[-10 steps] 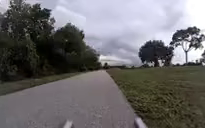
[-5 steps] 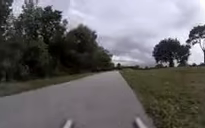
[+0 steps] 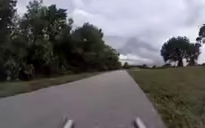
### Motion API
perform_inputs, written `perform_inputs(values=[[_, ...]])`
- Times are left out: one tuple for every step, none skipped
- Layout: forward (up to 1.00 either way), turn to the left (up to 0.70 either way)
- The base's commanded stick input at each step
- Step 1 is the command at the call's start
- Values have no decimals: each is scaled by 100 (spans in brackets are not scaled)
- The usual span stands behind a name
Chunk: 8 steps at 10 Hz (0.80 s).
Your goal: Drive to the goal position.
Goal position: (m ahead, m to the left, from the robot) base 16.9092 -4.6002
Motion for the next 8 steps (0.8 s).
perform_inputs(values=[[85, 0], [85, 0], [85, 0], [85, -34], [85, -34], [85, -34], [85, -34], [85, -34]])
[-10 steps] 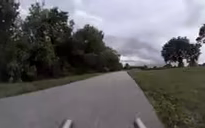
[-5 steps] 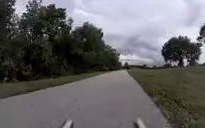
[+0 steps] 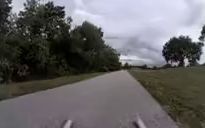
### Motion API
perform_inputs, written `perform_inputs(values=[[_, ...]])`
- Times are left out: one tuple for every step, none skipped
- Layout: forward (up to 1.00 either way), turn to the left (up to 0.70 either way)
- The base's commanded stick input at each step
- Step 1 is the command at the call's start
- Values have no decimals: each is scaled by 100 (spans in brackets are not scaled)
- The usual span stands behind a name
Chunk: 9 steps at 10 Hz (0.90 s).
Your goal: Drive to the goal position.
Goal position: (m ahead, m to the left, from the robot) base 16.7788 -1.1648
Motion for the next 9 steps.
perform_inputs(values=[[85, -19], [85, 0], [85, 0], [85, 0], [85, 0], [85, 0], [85, 0], [85, 0], [85, 0]])
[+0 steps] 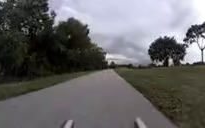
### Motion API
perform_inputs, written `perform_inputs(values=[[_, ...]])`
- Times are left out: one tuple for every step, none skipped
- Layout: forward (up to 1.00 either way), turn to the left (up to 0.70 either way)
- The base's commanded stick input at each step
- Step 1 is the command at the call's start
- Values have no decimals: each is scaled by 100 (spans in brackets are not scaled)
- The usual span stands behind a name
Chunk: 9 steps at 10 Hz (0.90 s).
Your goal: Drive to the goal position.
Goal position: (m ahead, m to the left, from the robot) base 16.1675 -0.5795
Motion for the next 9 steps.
perform_inputs(values=[[85, 0], [85, 0], [85, 0], [85, 0], [85, 0], [85, 0], [85, 0], [85, 0], [85, 0]])
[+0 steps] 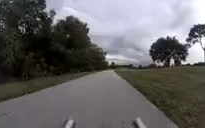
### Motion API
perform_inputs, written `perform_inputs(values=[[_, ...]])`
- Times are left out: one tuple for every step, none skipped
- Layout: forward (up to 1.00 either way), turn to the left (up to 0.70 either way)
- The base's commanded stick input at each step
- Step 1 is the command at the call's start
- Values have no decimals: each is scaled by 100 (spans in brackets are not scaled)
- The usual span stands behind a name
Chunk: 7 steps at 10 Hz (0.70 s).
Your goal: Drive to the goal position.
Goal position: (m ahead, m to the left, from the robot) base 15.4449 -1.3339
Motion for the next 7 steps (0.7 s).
perform_inputs(values=[[85, 0], [85, 0], [85, 0], [85, 0], [85, 0], [85, 0], [85, 0]])
